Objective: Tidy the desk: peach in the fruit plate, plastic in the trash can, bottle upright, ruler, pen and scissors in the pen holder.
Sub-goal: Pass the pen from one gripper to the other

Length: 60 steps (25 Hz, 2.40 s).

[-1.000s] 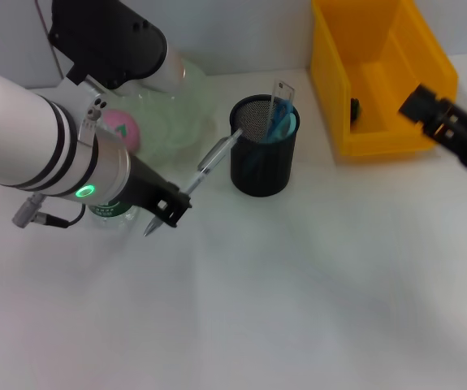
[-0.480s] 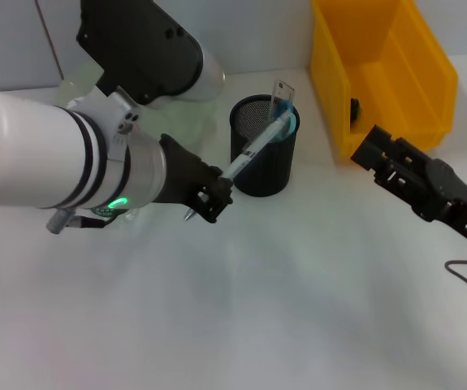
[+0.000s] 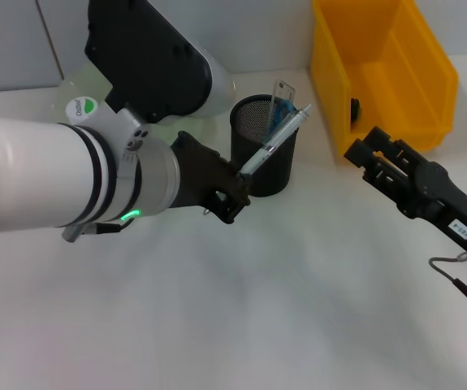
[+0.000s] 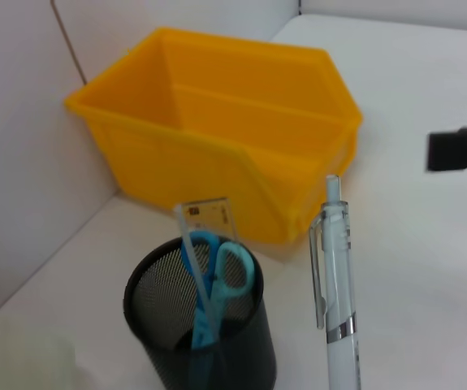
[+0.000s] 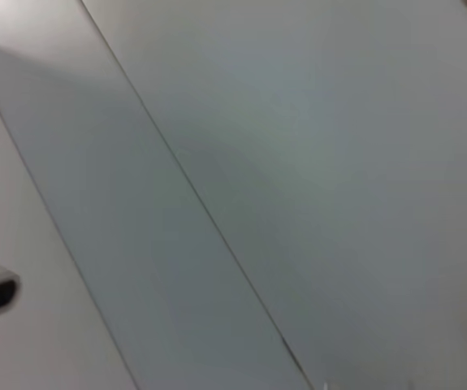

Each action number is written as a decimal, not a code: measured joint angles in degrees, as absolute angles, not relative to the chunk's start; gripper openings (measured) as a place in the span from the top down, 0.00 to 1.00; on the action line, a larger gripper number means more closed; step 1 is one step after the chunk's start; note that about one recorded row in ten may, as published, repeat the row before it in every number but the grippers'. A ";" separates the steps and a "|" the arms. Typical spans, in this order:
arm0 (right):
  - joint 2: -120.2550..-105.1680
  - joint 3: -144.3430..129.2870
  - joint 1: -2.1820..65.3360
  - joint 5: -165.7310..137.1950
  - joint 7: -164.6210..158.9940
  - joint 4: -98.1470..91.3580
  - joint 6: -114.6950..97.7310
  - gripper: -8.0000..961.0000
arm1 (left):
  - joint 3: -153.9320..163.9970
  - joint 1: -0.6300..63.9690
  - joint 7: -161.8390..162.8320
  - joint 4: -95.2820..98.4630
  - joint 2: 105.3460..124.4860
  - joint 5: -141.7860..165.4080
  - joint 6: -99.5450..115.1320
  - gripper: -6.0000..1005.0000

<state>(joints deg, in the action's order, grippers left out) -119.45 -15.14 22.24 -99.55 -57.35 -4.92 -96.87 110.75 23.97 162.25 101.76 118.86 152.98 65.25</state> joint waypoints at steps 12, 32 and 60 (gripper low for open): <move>-119.48 -14.37 24.73 -99.48 -56.37 0.19 -93.48 0.24 | 114.13 22.72 161.90 101.24 118.83 153.12 60.21 0.88; -119.58 -14.24 26.98 -99.57 -56.80 2.44 -91.45 0.25 | 115.35 22.59 161.89 101.16 118.82 153.10 59.67 0.88; -119.44 -14.23 27.35 -99.71 -57.95 2.55 -91.02 0.69 | 116.09 22.59 161.89 101.80 118.82 153.01 59.90 0.88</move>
